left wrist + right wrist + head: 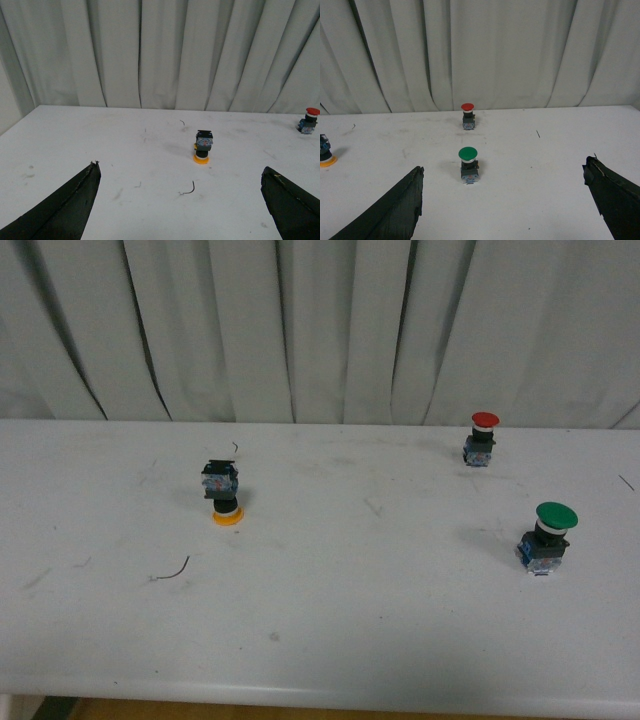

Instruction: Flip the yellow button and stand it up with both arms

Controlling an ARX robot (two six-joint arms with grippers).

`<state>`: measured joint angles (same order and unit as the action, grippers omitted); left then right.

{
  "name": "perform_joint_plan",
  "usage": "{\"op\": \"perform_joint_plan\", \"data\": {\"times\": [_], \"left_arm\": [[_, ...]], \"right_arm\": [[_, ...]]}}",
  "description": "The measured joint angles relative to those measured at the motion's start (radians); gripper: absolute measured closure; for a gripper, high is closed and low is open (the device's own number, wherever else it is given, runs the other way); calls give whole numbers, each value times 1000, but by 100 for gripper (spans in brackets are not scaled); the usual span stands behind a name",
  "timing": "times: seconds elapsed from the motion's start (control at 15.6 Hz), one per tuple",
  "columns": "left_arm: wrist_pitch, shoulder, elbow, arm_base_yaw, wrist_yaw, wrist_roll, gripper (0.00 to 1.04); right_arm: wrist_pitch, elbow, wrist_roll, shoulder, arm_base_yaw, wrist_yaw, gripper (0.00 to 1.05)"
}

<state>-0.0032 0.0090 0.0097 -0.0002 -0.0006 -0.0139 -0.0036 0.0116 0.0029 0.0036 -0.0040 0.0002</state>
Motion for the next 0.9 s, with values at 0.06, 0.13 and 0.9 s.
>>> {"op": "perform_joint_plan", "data": {"times": [0.06, 0.13, 0.9], "left_arm": [[0, 0, 0, 0, 0, 0, 7], [0, 0, 0, 0, 0, 0, 7], [0, 0, 0, 0, 0, 0, 7]], "right_arm": [[0, 0, 0, 0, 0, 0, 6], [0, 0, 0, 0, 0, 0, 6], [0, 0, 0, 0, 0, 0, 6]]}}
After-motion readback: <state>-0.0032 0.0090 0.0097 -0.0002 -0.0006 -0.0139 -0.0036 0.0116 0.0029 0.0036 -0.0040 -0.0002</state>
